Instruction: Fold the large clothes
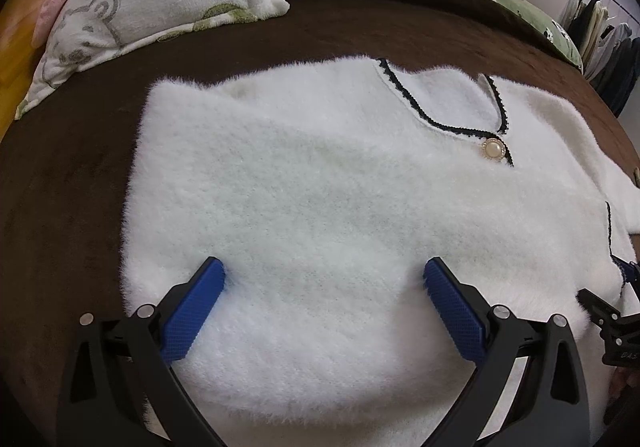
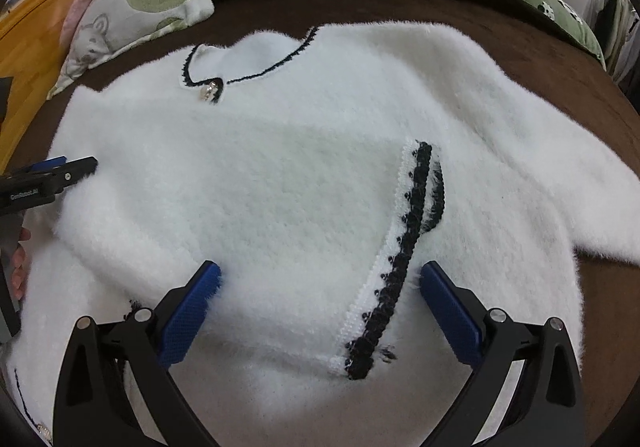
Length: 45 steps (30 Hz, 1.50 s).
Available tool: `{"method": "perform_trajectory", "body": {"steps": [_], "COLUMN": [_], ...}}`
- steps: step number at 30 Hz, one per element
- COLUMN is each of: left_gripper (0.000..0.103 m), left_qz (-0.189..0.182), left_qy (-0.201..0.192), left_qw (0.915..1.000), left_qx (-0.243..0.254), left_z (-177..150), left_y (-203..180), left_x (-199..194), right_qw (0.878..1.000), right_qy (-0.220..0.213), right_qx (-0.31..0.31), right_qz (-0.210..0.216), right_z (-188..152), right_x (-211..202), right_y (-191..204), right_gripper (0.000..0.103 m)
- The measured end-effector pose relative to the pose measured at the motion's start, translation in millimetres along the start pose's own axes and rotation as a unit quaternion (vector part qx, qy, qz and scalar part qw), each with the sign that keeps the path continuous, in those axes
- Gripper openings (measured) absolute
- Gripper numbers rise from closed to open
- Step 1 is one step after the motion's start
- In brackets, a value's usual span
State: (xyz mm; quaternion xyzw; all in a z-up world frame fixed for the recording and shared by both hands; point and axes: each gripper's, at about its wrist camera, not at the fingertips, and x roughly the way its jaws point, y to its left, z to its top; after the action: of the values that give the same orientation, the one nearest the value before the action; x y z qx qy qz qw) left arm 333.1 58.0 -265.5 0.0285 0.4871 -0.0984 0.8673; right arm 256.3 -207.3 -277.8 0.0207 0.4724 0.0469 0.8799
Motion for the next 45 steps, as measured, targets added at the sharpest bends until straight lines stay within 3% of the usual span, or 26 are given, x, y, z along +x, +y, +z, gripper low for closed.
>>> {"method": "perform_trajectory", "body": {"steps": [5,7,10,15,19,24,28,36,43,45], "left_gripper": [0.097,0.097,0.097,0.097,0.097,0.097,0.097,0.097,0.097,0.098], "left_qz": [-0.001,0.0,-0.003,-0.073,-0.111,-0.139,-0.156,-0.14,-0.095,-0.088], "left_qy": [0.011,0.0,-0.025,-0.037,-0.002,0.016,0.026,0.038,0.051,0.05], "left_qw": [0.9999,1.0,0.9986,0.9924,0.9872,0.9817,0.9809,0.9863,0.988,0.988], "left_qx": [-0.001,0.009,0.046,0.091,0.114,0.13,0.114,0.079,0.11,0.117], "left_z": [7,10,16,25,26,24,27,42,37,36], "left_y": [-8,-18,-49,-114,-172,-234,-266,-298,-312,-315], "left_x": [-10,-21,-41,-51,-29,-13,1,32,49,50], "right_qw": [1.0,0.999,0.999,0.997,0.992,0.98,0.972,0.95,0.94,0.938], "right_qy": [-0.01,-0.024,-0.039,-0.059,-0.066,-0.076,-0.077,-0.099,-0.116,-0.137], "right_qx": [-0.005,0.002,0.01,0.042,0.104,0.172,0.204,0.277,0.301,0.302], "right_qz": [0.008,0.031,0.025,-0.004,-0.038,-0.07,-0.092,-0.109,-0.108,-0.097], "right_z": [11,17,20,16,-1,-29,-46,-74,-87,-91], "right_x": [-19,-38,-61,-99,-118,-133,-138,-143,-142,-143], "right_y": [-7,-19,-39,-98,-160,-230,-272,-344,-374,-380], "right_gripper": [0.097,0.097,0.097,0.097,0.097,0.097,0.097,0.097,0.097,0.097]}}
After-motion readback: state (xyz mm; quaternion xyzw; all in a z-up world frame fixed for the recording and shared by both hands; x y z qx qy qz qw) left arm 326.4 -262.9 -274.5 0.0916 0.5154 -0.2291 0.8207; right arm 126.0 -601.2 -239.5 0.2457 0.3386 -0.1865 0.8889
